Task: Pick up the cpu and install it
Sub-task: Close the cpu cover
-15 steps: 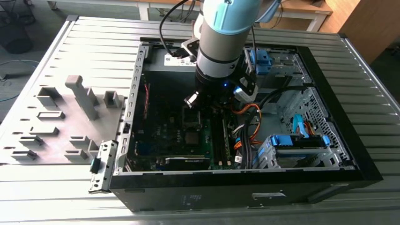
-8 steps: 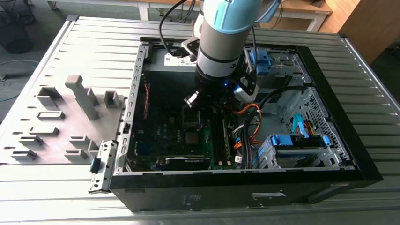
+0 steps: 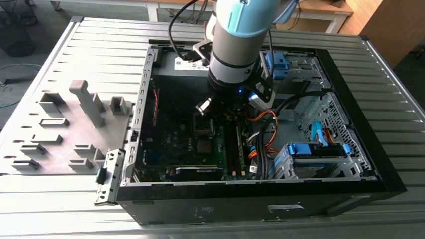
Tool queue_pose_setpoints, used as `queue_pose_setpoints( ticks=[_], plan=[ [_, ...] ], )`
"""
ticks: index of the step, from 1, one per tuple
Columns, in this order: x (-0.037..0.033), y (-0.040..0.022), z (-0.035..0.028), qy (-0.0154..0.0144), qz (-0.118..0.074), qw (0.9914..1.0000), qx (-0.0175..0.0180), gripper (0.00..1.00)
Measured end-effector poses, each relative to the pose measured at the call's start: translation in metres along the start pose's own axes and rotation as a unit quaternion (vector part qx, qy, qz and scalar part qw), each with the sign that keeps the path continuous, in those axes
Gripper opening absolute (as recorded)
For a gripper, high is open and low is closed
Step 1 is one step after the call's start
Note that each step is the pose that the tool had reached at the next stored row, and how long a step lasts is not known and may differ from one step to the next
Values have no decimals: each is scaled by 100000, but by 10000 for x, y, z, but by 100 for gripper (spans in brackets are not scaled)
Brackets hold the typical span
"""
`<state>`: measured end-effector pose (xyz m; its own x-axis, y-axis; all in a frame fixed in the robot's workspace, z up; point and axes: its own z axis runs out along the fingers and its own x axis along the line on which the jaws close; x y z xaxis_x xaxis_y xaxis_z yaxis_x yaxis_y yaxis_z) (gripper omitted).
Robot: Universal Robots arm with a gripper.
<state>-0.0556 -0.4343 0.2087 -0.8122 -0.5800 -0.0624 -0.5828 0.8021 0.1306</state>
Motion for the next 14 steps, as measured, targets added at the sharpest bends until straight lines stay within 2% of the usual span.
queue_pose_setpoints(
  ticks=[1,3,14],
  plan=[
    [2,-3,0,-312,-14,99999,-424,11],
    [10,-14,-5,-552,-23,99996,-767,11],
    [67,-91,-38,-801,-36,99991,-1109,11]
  ],
)
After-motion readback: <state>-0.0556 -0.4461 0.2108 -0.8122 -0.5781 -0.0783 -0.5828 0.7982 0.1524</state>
